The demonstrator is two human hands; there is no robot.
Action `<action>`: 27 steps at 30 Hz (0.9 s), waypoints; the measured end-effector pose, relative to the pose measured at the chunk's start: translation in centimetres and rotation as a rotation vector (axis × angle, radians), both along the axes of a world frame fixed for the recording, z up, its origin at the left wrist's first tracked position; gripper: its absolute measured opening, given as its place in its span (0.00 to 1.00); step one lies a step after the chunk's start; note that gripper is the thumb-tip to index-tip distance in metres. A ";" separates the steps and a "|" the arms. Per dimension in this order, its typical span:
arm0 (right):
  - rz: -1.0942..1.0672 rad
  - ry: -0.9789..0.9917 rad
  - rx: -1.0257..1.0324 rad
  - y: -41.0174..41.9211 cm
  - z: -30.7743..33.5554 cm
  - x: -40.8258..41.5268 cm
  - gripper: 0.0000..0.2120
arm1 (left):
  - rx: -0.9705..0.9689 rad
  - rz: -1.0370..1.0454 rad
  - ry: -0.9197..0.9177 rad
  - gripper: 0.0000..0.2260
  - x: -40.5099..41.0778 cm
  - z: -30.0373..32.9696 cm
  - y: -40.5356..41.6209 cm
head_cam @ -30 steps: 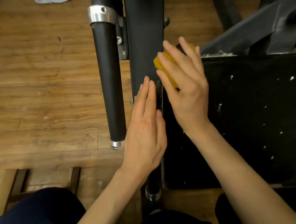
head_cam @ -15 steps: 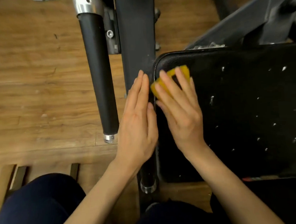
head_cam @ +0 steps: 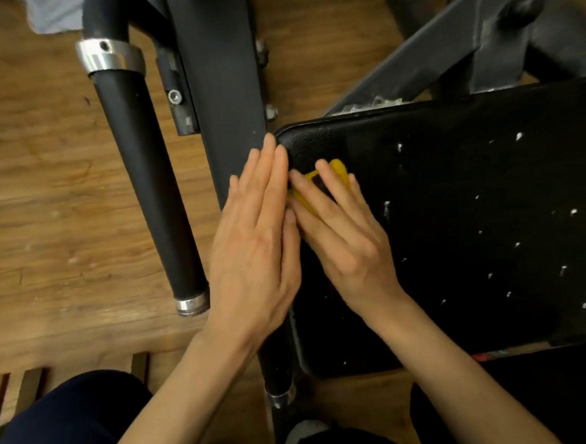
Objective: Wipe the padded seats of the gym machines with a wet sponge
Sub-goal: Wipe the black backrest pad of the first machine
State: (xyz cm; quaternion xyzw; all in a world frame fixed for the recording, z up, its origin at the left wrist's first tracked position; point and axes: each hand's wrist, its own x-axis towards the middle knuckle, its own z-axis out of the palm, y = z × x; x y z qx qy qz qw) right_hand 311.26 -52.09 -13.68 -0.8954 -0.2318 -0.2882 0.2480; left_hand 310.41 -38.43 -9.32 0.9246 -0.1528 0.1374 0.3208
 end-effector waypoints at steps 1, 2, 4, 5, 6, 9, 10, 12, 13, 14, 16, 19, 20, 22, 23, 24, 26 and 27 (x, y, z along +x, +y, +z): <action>0.003 -0.033 -0.018 -1.1 0.5 0.9 0.17 | 0.041 0.002 -0.005 0.23 0.2 0.1 -0.1; -0.024 -0.041 0.006 -2.2 1.1 1.9 0.17 | 0.085 0.006 -0.007 0.24 0.3 0.1 -0.2; -0.139 -0.015 0.136 -4.4 2.1 3.2 0.17 | 0.166 0.014 -0.012 0.24 0.3 0.0 -0.1; -0.214 -0.009 0.229 -4.8 2.2 3.2 0.17 | 0.192 0.018 -0.010 0.24 0.3 0.0 -0.1; -0.290 -0.001 0.327 -4.3 2.2 3.0 0.17 | 0.204 0.023 -0.007 0.25 0.2 0.0 -0.1; -0.334 0.008 0.464 0.8 2.4 2.6 0.16 | 0.213 0.031 -0.004 0.25 0.2 0.0 -0.2; -0.258 0.009 0.422 1.9 2.5 2.5 0.15 | 0.216 0.029 -0.004 0.26 0.3 -0.1 -0.1; -0.116 -0.007 0.250 0.2 2.5 2.6 0.15 | 0.223 0.027 -0.003 0.26 0.2 -0.1 -0.1; -0.098 -0.026 0.161 -1.9 2.3 2.7 0.15 | 0.227 0.025 -0.002 0.26 0.2 0.0 -0.1; -0.116 -0.030 0.124 -4.3 2.0 2.6 0.15 | 0.229 0.024 -0.002 0.26 0.2 0.0 -0.2; -0.266 0.004 0.254 -7.6 1.6 2.2 0.16 | 0.234 0.034 -0.001 0.26 0.2 0.0 -0.2; -0.427 0.018 0.470 -3.9 1.1 1.4 0.16 | 0.243 0.055 -0.016 0.25 0.2 -0.2 -0.3; -0.381 0.016 0.449 -1.8 0.8 0.9 0.16 | 0.243 0.055 -0.019 0.25 0.2 -0.2 -0.3; -0.210 0.013 0.318 0.7 0.2 -0.1 0.16 | 0.250 0.051 -0.020 0.26 0.2 -0.2 -0.3; -0.128 -0.002 0.220 -0.1 0.0 -0.2 0.16 | 0.257 0.045 -0.018 0.26 0.2 -0.2 -0.2; -0.075 -0.028 0.126 -1.9 -0.1 0.0 0.16 | 0.260 0.036 -0.016 0.26 0.2 -0.2 -0.2; -0.105 -0.046 0.055 -5.7 -0.4 0.0 0.16 | 0.257 0.023 -0.015 0.26 0.2 -0.2 -0.1; -0.179 -0.022 0.123 -7.3 -0.4 0.0 0.16 | 0.258 0.025 -0.016 0.26 0.2 -0.2 0.0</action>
